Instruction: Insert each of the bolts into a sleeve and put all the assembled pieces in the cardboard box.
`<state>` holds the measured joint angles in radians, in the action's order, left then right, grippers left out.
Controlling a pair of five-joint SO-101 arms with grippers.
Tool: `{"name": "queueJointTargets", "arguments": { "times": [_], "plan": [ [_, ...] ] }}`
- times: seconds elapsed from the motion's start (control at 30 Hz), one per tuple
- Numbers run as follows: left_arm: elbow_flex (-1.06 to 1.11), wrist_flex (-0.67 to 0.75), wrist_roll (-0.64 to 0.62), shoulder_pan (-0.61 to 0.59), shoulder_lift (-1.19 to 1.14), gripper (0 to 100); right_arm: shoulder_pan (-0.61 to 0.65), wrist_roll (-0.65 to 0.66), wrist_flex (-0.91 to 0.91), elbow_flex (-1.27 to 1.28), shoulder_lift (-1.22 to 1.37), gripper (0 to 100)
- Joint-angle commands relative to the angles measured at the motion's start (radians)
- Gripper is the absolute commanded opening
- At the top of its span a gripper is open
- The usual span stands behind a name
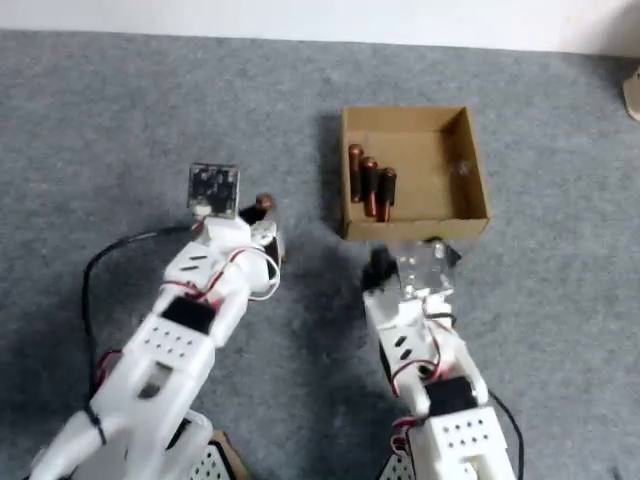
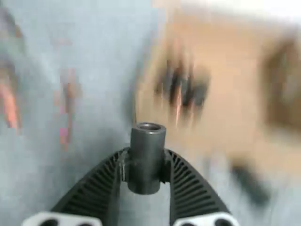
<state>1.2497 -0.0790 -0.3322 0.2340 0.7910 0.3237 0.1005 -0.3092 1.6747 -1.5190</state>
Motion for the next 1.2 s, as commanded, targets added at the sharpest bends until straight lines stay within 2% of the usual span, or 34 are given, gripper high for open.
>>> {"name": "queueJointTargets", "arguments": {
  "times": [0.0, 0.17, 0.43, 0.67, 0.87, 1.17],
  "plan": [
    [0.015, 0.132, 0.003, 0.019, 0.133, 0, 0.007, -0.005, -0.054, 0.168, -0.18, 0.6],
    [0.01, 0.138, 0.0, 0.079, 0.248, 0, 0.018, -0.002, -0.193, 0.136, -0.323, 0.6],
    [0.018, 0.133, -0.002, 0.269, 0.352, 0, 0.111, 0.043, -0.202, 0.136, -0.28, 0.6],
    [0.021, 0.138, -0.005, 0.278, 0.361, 0, 0.113, 0.043, -0.202, 0.136, -0.278, 0.6],
    [0.041, 0.138, -0.149, 0.269, 0.361, 0, 0.179, 0.041, -0.202, 0.136, -0.277, 0.6],
    [0.041, 0.138, -0.157, 0.269, 0.361, 0, 0.182, 0.041, -0.202, 0.136, -0.275, 0.6]
  ]
}}
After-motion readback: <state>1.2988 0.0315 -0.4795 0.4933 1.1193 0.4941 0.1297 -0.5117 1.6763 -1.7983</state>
